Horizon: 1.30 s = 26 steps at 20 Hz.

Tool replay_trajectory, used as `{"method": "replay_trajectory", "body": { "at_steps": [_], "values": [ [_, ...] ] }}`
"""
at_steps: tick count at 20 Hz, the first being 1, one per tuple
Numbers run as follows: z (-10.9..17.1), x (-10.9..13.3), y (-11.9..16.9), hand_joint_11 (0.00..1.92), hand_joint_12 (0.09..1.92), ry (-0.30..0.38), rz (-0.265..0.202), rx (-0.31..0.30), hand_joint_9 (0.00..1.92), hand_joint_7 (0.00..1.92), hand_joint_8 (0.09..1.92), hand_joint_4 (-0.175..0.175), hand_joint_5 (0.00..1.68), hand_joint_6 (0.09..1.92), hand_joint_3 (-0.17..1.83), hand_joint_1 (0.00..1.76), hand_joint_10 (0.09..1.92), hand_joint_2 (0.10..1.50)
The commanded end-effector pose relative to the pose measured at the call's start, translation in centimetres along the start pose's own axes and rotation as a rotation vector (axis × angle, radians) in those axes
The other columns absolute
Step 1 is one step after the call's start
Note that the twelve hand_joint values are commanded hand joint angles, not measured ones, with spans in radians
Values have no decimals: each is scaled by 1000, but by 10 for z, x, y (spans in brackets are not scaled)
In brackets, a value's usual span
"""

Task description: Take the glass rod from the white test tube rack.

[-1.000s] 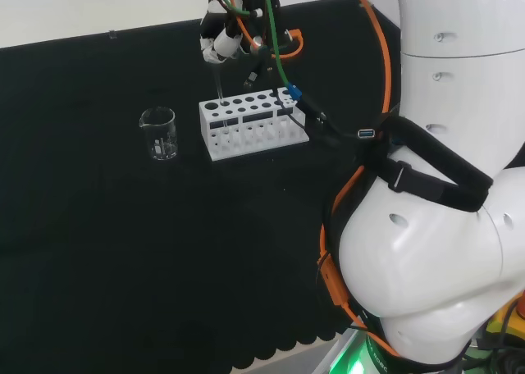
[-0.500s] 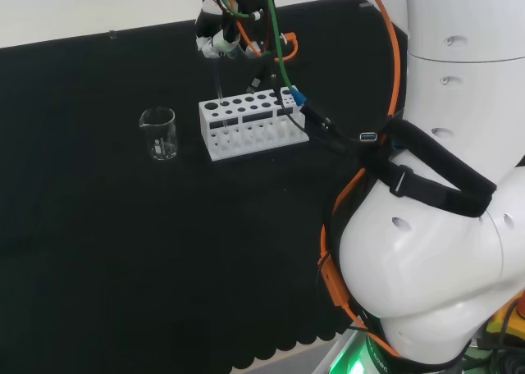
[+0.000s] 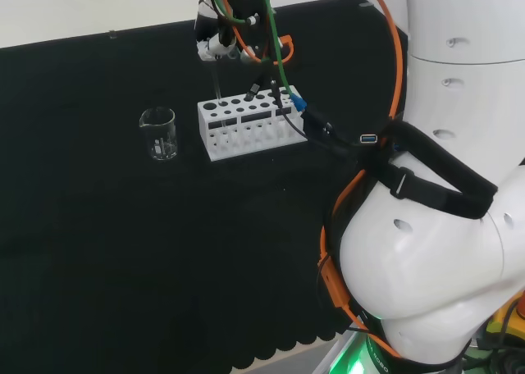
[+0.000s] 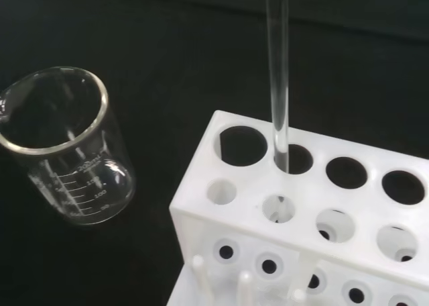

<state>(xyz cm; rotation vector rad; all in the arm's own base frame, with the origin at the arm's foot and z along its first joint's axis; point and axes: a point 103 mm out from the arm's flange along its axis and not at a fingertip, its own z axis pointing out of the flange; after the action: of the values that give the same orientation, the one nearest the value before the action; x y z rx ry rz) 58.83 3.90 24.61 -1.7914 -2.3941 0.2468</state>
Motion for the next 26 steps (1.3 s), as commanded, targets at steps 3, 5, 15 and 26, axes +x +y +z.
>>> {"method": "replay_trajectory", "body": {
  "at_steps": [3, 5, 15, 26],
  "values": [
    [-24, -9, -15, 1623, 624, -80, 69, -41, 1621, 1173, 800, -174, 1110, 799, -175, 1293, 624, 1122],
    [-30, -11, -20, 1624, 615, -85, 80, -45, 1648, 1239, 730, -175, 1141, 706, -175, 1302, 595, 1104],
    [-56, -9, -42, 1651, 548, -70, 79, -63, 1724, 1386, 565, -175, 1231, 445, -175, 1321, 480, 1064],
    [-81, 0, -51, 1657, 532, -49, 80, -128, 1771, 1410, 528, -175, 1281, 341, -175, 1325, 413, 1054]
  ]
}}
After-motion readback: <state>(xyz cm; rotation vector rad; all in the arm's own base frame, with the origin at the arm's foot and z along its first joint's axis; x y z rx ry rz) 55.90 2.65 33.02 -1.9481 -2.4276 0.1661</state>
